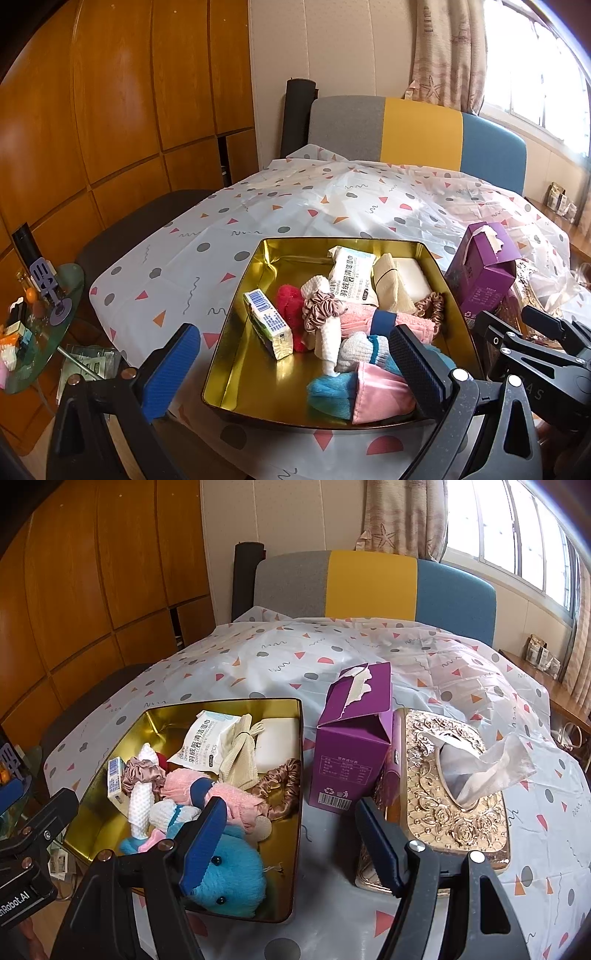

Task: Organize soft objects

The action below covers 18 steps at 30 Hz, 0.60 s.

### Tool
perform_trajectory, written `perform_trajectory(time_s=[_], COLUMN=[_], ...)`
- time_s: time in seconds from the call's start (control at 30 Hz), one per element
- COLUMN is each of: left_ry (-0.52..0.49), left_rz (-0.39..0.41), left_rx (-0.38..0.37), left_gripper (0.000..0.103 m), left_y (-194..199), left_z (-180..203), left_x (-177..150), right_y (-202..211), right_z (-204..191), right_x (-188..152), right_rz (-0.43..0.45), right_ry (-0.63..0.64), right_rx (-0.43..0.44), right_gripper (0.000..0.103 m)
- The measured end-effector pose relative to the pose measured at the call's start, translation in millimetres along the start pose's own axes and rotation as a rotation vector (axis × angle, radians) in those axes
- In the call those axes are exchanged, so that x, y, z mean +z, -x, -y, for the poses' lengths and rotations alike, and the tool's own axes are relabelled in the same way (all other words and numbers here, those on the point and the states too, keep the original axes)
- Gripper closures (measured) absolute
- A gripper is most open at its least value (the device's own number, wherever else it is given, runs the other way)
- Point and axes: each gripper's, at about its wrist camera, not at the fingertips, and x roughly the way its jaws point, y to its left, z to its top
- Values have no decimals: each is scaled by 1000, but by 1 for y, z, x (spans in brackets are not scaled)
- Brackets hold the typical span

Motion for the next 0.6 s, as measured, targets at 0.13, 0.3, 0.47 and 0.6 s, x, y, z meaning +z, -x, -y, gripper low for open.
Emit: perform_trajectory(time_s=[0.13, 0.3, 0.47, 0.6], left_ry=[4, 7, 9, 13], left_rz=[1, 1, 2, 5], left_rx=[0, 3, 3, 2], left_gripper=[0, 0, 0, 0], left_y=[1, 2, 3, 3], left_z=[-1, -2, -3, -4], left_x=[0, 0, 0, 0], right_y=[0, 0, 0, 0], right_z=[-1, -1, -1, -2], right_x=[0, 0, 0, -1], right_rz=[-3, -5, -7, -9], right_ry=[3, 5, 10, 16], right_rx=[2, 1, 5, 5], right_gripper=[30, 30, 30, 30])
